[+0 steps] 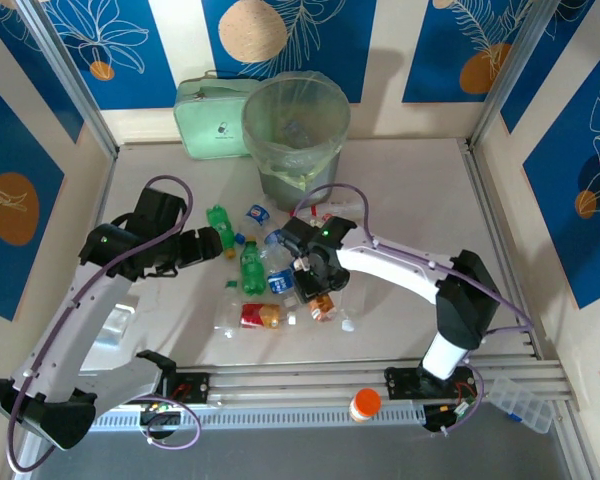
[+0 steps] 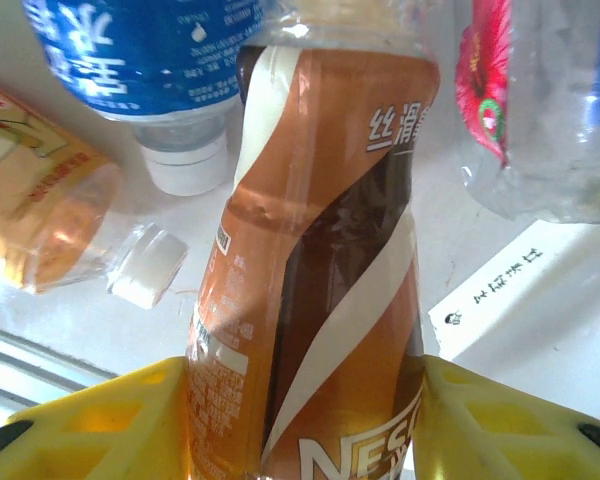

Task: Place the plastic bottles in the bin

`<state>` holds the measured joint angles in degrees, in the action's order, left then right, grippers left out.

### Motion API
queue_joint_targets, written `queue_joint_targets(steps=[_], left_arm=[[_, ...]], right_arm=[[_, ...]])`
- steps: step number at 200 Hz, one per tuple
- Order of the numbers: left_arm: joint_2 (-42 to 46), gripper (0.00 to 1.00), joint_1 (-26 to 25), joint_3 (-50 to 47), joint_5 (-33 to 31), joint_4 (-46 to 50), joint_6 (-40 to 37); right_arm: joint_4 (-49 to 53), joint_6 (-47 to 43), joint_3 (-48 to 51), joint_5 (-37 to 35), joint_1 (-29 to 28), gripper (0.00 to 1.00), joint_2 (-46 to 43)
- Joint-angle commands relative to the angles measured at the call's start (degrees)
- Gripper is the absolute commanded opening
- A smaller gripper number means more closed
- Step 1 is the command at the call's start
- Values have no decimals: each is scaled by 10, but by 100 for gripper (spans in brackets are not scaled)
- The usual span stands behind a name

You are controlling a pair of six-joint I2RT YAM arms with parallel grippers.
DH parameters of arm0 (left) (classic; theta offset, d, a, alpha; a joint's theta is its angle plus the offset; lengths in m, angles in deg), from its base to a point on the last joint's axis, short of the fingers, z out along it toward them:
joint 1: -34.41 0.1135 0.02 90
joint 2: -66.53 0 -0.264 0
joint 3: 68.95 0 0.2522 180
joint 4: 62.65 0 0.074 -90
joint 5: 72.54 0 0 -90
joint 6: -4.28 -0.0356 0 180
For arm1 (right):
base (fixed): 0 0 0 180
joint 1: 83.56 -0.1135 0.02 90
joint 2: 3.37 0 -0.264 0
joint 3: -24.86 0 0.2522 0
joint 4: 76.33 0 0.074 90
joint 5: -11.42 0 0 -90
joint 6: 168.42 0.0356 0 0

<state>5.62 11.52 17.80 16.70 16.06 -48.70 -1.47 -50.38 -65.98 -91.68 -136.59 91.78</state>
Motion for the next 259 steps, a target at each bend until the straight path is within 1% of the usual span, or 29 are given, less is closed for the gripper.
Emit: queue_joint_targets(steps=[1, 24, 73, 104, 123, 140, 152, 165, 180, 198, 215, 236, 250, 259], left_arm=[[-3, 86, -1, -2, 4, -21, 0], [-11, 86, -2, 9, 18, -30, -3], [-20, 85, -3, 29, 50, -56, 5], [-22, 85, -3, 56, 56, -69, 3], [-22, 85, -3, 66, 61, -76, -1], [-23, 85, -3, 72, 60, -77, 2], [-23, 85, -3, 73, 62, -79, 6], [-25, 85, -4, 76, 64, -80, 7], [-26, 85, -4, 76, 65, -80, 7], [-25, 85, -3, 73, 68, -81, 9], [-24, 85, -3, 72, 70, -86, 9], [-32, 85, -3, 83, 67, -89, 10], [-37, 84, -3, 87, 70, -92, 15], [-38, 84, -3, 87, 71, -94, 17]], right_arm=[[14, -5, -24, 4, -2, 51, -30], [16, -16, -52, 2, 0, 51, -55], [26, -61, -165, 31, 9, 51, -95], [16, -79, -251, 64, 50, 51, -99], [-22, -90, -287, 88, 79, 51, -103], [-56, -77, -323, 103, 128, 51, -91], [-77, -52, -354, 118, 170, 51, -74], [-109, -16, -383, 151, 215, 51, -51], [-136, 12, -433, 179, 252, 51, -9], [-118, 5, -523, 187, 266, 51, 61], [-75, -3, -645, 185, 274, 51, 144], [-46, 5, -784, 187, 277, 51, 247], [-41, 16, -835, 194, 278, 51, 295], [-47, 20, -847, 198, 278, 51, 316]])
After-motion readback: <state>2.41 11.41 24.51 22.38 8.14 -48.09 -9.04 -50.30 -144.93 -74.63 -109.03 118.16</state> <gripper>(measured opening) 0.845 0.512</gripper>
